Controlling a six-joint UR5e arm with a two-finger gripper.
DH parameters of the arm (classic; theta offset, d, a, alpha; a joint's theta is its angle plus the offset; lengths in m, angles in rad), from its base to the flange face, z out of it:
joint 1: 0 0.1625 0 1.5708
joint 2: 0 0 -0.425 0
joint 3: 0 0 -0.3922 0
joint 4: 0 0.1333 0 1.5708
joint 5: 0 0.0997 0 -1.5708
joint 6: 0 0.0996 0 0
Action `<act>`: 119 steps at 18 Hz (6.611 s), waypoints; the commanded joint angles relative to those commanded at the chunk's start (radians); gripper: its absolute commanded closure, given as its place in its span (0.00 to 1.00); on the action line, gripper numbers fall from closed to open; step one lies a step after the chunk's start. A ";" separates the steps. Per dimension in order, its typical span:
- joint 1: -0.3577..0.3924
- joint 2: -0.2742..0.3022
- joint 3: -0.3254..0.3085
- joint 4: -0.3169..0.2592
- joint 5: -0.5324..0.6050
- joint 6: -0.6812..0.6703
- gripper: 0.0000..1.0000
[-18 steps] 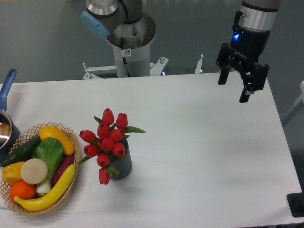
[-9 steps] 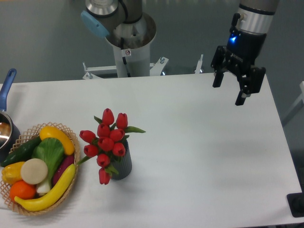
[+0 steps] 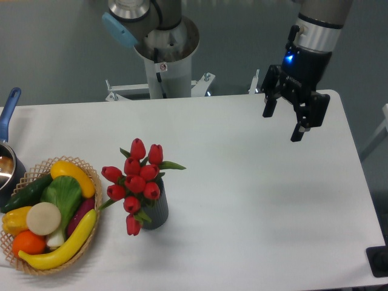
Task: Pick up the flowers from the vase
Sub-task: 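Move the open gripper across the table toward the red tulips, then lower the open gripper around the tulip stems above the grey vase, then close the gripper on the tulip stems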
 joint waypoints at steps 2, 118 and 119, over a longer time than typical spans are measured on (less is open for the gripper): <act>0.000 0.000 -0.009 0.000 -0.024 -0.002 0.00; -0.295 -0.138 -0.341 0.325 -0.514 -0.492 0.64; -0.291 -0.138 -0.341 0.325 -0.515 -0.492 0.64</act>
